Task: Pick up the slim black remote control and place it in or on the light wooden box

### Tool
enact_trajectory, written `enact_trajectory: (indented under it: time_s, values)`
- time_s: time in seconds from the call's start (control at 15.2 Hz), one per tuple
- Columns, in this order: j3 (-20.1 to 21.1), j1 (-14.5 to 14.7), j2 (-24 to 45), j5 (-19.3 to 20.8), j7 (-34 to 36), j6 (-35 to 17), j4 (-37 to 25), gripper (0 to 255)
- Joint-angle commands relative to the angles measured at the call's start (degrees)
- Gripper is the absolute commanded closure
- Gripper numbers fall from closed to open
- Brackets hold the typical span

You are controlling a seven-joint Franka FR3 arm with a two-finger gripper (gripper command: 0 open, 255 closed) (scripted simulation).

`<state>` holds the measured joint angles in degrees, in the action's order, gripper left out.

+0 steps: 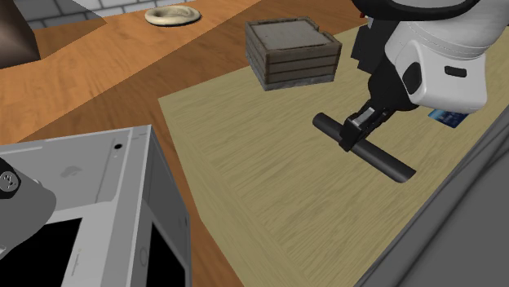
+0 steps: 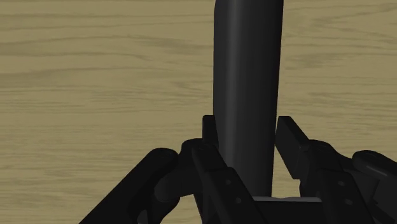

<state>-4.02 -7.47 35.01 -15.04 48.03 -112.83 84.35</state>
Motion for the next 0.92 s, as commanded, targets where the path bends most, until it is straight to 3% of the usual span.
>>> enact_trajectory:
  time_s: [0.0,0.46,0.86]
  values:
    - [0.13,0.1,0.36,-0.06,-0.03,-0.26,0.2,255]
    - [0.13,0.11,0.39,-0.07,-0.01,-0.26,0.16,255]
    - [-0.04,0.1,-1.44,0.33,0.77,3.24,-1.57,255]
